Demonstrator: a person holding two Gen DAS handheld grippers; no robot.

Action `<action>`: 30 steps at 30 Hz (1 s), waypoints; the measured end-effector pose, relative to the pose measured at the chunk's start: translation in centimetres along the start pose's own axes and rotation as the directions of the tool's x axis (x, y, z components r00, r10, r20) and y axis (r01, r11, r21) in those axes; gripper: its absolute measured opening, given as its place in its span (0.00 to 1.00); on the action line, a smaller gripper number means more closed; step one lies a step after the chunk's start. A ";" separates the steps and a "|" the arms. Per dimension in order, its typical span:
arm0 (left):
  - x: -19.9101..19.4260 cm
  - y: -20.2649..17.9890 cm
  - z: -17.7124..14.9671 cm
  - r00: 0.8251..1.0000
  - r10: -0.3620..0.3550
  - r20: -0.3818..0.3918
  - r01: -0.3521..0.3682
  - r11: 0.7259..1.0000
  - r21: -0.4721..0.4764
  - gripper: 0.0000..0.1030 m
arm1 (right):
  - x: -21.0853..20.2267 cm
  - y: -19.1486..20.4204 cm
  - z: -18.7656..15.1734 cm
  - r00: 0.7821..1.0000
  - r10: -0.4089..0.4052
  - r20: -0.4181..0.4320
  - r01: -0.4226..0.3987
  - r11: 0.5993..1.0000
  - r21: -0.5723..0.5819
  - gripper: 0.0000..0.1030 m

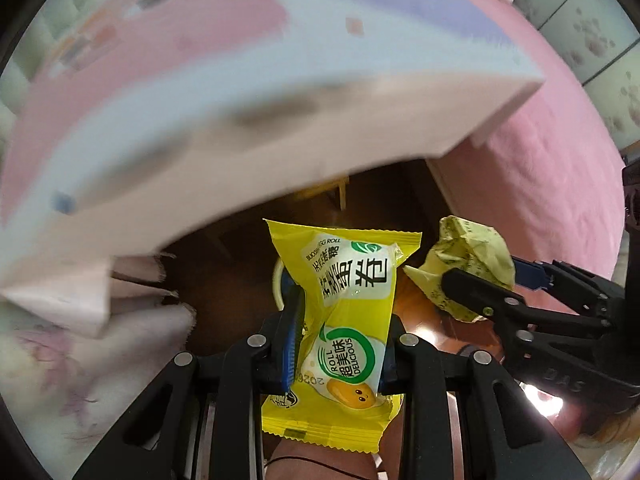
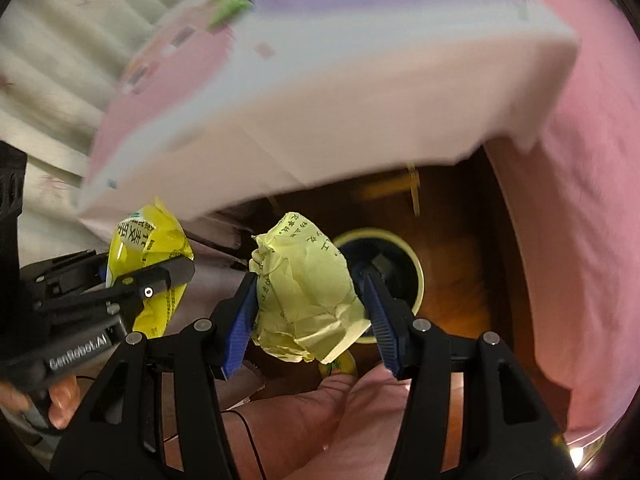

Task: Collect trash
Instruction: 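Carry snack bag and yellow paper down over the bin and open both tools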

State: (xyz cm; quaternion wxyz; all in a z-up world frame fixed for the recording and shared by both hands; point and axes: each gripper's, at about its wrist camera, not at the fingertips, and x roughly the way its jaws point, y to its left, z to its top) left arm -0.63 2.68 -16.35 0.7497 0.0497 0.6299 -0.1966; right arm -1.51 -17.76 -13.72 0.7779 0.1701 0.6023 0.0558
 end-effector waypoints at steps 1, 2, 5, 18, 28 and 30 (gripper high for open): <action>1.6 -0.1 -0.3 1.000 0.000 -0.016 0.000 1.000 -0.006 0.27 | 1.2 -0.8 -0.4 1.000 -0.008 -0.011 0.008 1.000 0.013 0.49; 3.7 -0.1 -0.7 0.999 -0.003 -0.035 0.002 1.000 -0.016 0.27 | 2.4 -1.6 -0.9 1.000 -0.012 -0.022 0.013 0.999 0.030 0.49; 8.9 -0.1 -1.5 0.997 0.005 -0.072 -0.007 1.000 -0.029 0.27 | 7.2 -4.7 -2.5 0.998 -0.016 -0.067 0.022 0.996 0.091 0.49; 24.7 0.9 -2.7 0.985 0.051 -0.165 -0.056 0.998 -0.025 0.37 | 25.0 -12.4 -5.9 0.984 0.011 -0.180 0.024 0.981 0.191 0.52; 27.1 1.8 -1.6 0.984 0.076 -0.162 -0.082 0.996 -0.029 0.79 | 29.2 -14.0 -6.1 0.980 -0.004 -0.198 0.042 0.981 0.191 0.65; 26.3 1.9 -1.4 0.986 0.080 -0.147 -0.085 0.996 -0.030 0.79 | 29.2 -14.0 -5.7 0.981 -0.002 -0.197 0.041 0.980 0.194 0.67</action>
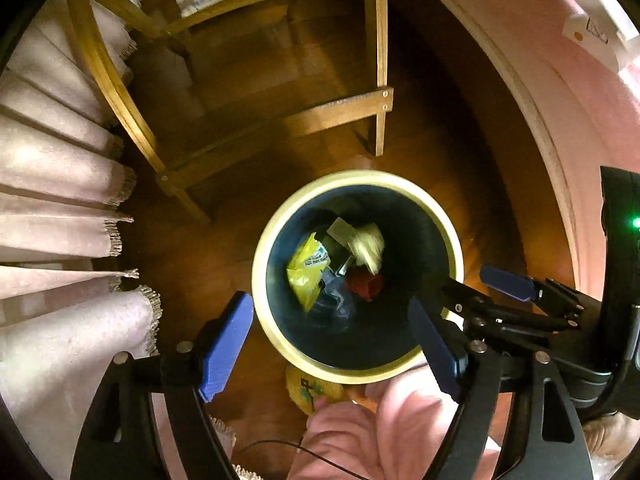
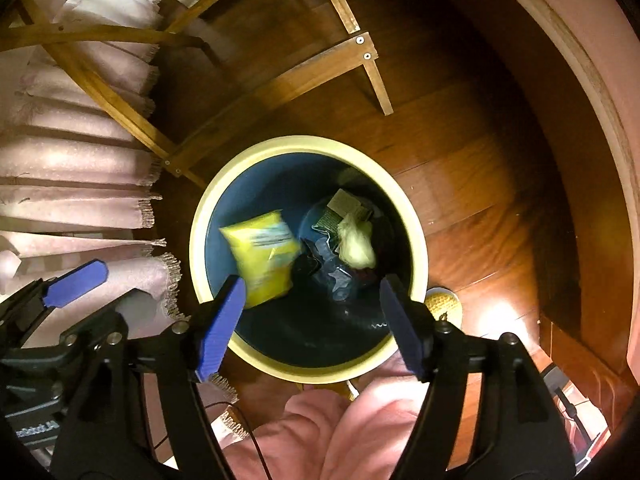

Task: Collect trash
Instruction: 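Carry snack bag and yellow paper down over the bin and open both tools, then raise both tools back toward the table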

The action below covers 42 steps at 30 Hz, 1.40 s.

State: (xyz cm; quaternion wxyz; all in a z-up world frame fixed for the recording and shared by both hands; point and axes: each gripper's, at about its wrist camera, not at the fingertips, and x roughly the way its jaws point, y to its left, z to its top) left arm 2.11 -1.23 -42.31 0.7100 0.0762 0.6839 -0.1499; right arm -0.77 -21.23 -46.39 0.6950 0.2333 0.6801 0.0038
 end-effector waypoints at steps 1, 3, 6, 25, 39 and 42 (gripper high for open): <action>-0.7 0.0 0.0 1.000 0.003 0.004 -0.003 1.000 0.002 0.79 | -0.3 0.0 0.0 1.000 -0.001 0.001 0.001 1.000 -0.002 0.67; -2.2 -0.2 -0.1 1.000 0.008 0.023 -0.009 1.000 0.006 0.79 | -1.0 0.4 0.0 1.000 -0.002 0.006 0.002 1.000 -0.005 0.67; -4.8 -0.4 -0.1 0.999 0.018 0.048 -0.019 1.000 0.018 0.79 | -3.1 1.1 -0.2 1.000 -0.005 0.023 0.005 1.000 -0.010 0.67; -33.3 -1.7 1.3 0.955 0.007 0.297 -0.027 0.998 0.065 0.79 | -27.5 8.6 -1.8 0.977 0.026 0.211 -0.015 0.998 -0.053 0.67; -48.6 2.6 -0.2 0.856 0.015 0.518 -0.044 0.998 0.044 0.80 | -43.5 16.3 -3.1 0.886 0.009 0.464 0.111 0.967 -0.230 0.67; -50.7 3.6 -0.2 0.840 0.007 0.543 -0.024 0.999 0.024 0.80 | -46.0 17.5 -2.8 0.851 0.007 0.526 0.151 0.954 -0.257 0.67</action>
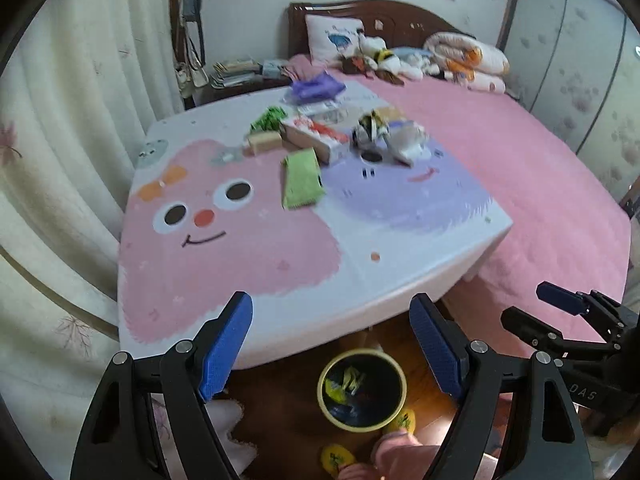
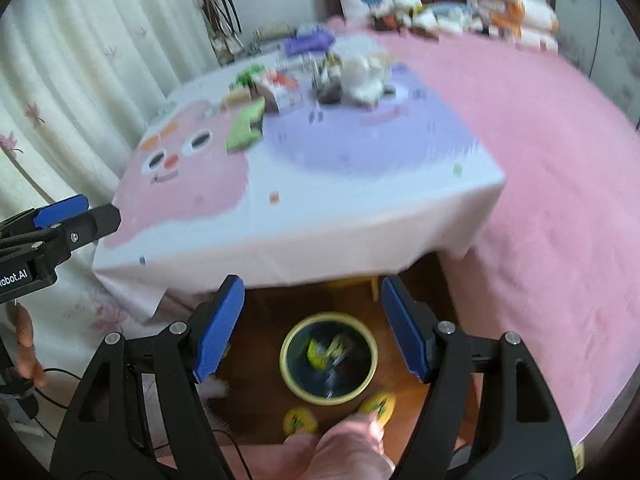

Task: Collect trash
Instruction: 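Raise both tools back toward the table, then grasp the green wrapper with the left tool while the right tool grasps the black-gold wrapper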

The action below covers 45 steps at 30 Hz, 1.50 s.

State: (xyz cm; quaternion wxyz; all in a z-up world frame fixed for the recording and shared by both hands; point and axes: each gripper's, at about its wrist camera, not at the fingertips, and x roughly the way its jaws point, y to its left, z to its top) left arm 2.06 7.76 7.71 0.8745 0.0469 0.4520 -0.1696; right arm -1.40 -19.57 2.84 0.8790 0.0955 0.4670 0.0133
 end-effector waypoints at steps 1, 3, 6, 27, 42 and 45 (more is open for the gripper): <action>-0.5 0.2 0.2 1.000 0.000 0.009 0.000 1.000 -0.004 0.80 | -0.6 0.4 0.6 1.000 -0.003 0.018 0.003 1.000 -0.014 0.67; -1.4 0.6 1.1 1.000 0.005 0.028 -0.005 1.000 -0.006 0.80 | -1.4 1.0 1.9 0.999 0.001 0.040 0.000 1.000 -0.029 0.67; -2.2 1.0 2.5 0.998 0.017 0.053 -0.016 1.000 -0.014 0.80 | -2.4 1.7 3.7 0.997 0.005 0.071 -0.001 0.998 -0.058 0.67; 14.7 3.8 15.3 0.984 0.111 -0.139 -0.153 0.925 -0.347 0.79 | 8.6 -2.9 25.0 0.987 0.158 0.034 -0.149 0.971 -0.185 0.67; 30.7 3.6 18.5 0.929 0.142 -0.342 -0.294 0.843 -0.450 0.79 | 27.6 -6.9 35.4 0.950 0.225 -0.216 -0.269 0.941 -0.204 0.67; 32.2 3.9 18.2 0.921 0.128 -0.368 -0.303 0.829 -0.470 0.78 | 30.4 -6.8 35.9 0.936 0.239 -0.257 -0.288 0.942 -0.174 0.67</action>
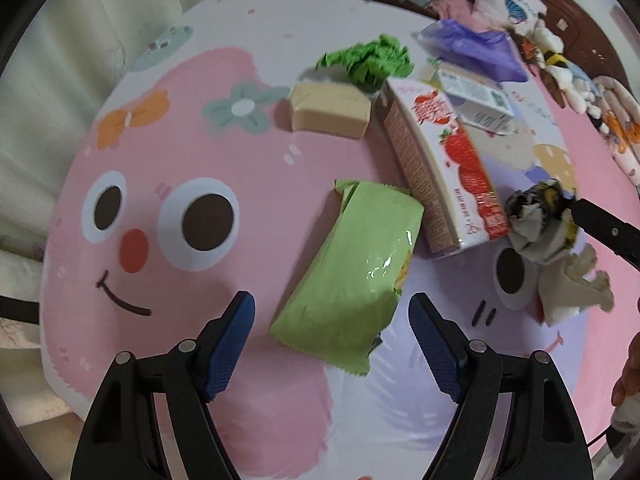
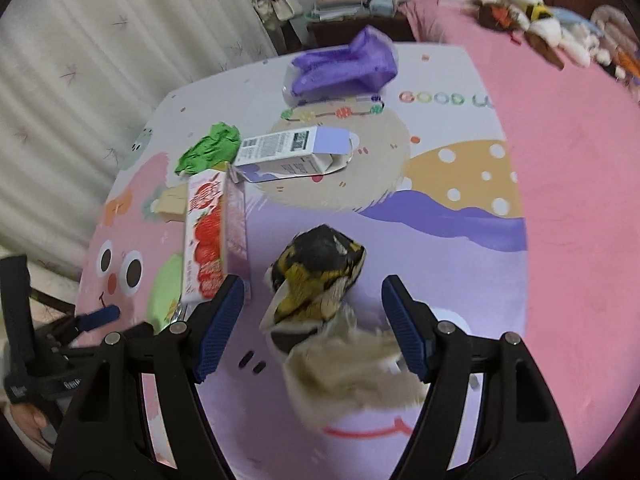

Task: Collect trash
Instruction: 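Grasp the green wrapper with the left tool while the right tool grasps the black-gold wrapper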

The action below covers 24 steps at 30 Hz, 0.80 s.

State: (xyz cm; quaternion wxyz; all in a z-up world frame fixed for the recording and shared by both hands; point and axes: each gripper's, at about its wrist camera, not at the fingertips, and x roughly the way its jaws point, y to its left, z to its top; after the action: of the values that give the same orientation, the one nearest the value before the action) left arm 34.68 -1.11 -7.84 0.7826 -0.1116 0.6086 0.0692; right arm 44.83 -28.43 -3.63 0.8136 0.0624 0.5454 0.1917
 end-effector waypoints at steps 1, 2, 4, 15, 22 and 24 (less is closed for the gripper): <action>0.4 -0.1 0.1 1.000 -0.002 -0.009 0.002 1.000 -0.004 0.78 | 0.8 -0.3 0.3 1.000 0.008 -0.013 -0.007 1.000 0.007 0.67; 0.9 -0.3 0.2 1.000 -0.003 -0.015 0.003 1.000 -0.005 0.78 | 1.5 -0.6 0.5 1.000 0.011 -0.026 -0.011 1.000 0.013 0.67; 1.8 -0.8 0.5 1.000 0.016 -0.026 -0.016 1.000 -0.003 0.77 | 2.8 -1.0 0.8 0.998 0.029 -0.050 -0.028 0.999 0.025 0.67; 4.0 -3.4 1.6 0.998 0.046 -0.040 -0.045 0.999 0.029 0.59 | 5.0 -1.1 0.6 0.992 0.101 -0.079 -0.099 0.995 0.034 0.54; 3.7 -3.6 1.9 0.999 0.027 -0.035 -0.026 1.000 0.002 0.25 | 3.9 -1.0 0.3 0.991 0.127 -0.051 -0.126 0.992 0.024 0.50; 3.1 -3.6 1.9 0.999 0.031 -0.020 -0.031 1.000 -0.006 0.24 | 3.2 -0.8 0.2 0.991 0.134 -0.031 -0.133 0.991 0.021 0.50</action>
State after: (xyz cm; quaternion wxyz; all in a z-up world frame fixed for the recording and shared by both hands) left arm 38.12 -4.16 -10.09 0.7751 -0.1056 0.6175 0.0821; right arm 46.26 -27.94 -6.57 0.7893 0.1031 0.5550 0.2415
